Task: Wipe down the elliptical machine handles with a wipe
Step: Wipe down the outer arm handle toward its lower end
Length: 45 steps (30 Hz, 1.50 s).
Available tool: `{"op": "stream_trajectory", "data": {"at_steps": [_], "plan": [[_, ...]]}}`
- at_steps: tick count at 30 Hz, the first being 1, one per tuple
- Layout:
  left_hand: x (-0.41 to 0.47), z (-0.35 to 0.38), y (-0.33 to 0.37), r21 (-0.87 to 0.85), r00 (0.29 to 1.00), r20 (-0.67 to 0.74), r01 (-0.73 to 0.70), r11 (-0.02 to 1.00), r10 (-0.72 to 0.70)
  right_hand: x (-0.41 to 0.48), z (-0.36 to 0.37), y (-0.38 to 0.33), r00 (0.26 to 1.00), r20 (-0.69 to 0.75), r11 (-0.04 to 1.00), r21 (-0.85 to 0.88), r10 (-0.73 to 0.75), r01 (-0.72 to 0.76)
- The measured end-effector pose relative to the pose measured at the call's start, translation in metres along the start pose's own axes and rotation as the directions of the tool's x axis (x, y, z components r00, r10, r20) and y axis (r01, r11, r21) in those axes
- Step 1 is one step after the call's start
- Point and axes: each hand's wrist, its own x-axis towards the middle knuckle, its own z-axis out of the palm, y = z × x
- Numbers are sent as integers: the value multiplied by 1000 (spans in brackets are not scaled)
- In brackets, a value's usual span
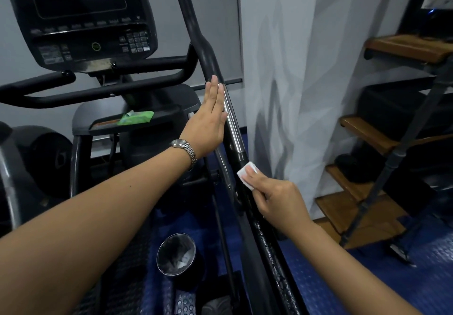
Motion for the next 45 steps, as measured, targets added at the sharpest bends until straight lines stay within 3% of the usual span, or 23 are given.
{"op": "stream_trajectory", "data": {"at_steps": [5,10,13,15,19,24,28,33,40,45], "plan": [[0,-5,6,24,1000,-7,-11,1000,11,1,7,-18,981,152,987,-89,-121,135],[-1,-9,6,50,1000,6,-12,999,12,7,-1,-10,989,92,990,-72,-117,124],[-1,-8,7,42,1000,5,-7,999,7,14,7,-27,956,215,961,-146,-200,234],[-1,-10,7,49,1000,26,-2,999,1,9,9,-22,938,252,956,-107,-238,272],[0,-10,4,77,999,36,-33,996,31,12,4,-10,968,137,973,-67,-208,219],[-2,-10,4,61,999,43,-11,998,8,16,13,-25,940,224,953,-104,-258,286],[-1,-12,4,61,998,60,-27,998,24,8,3,-9,972,123,977,-38,-201,207],[-2,-13,5,40,998,55,-20,999,18,18,14,-25,942,257,969,-63,-215,238],[-2,-13,5,33,999,45,-18,999,17,7,10,-14,989,23,988,48,-146,145],[-2,-13,5,32,998,56,-29,999,27,3,8,-2,991,-7,991,-10,-133,132]]}}
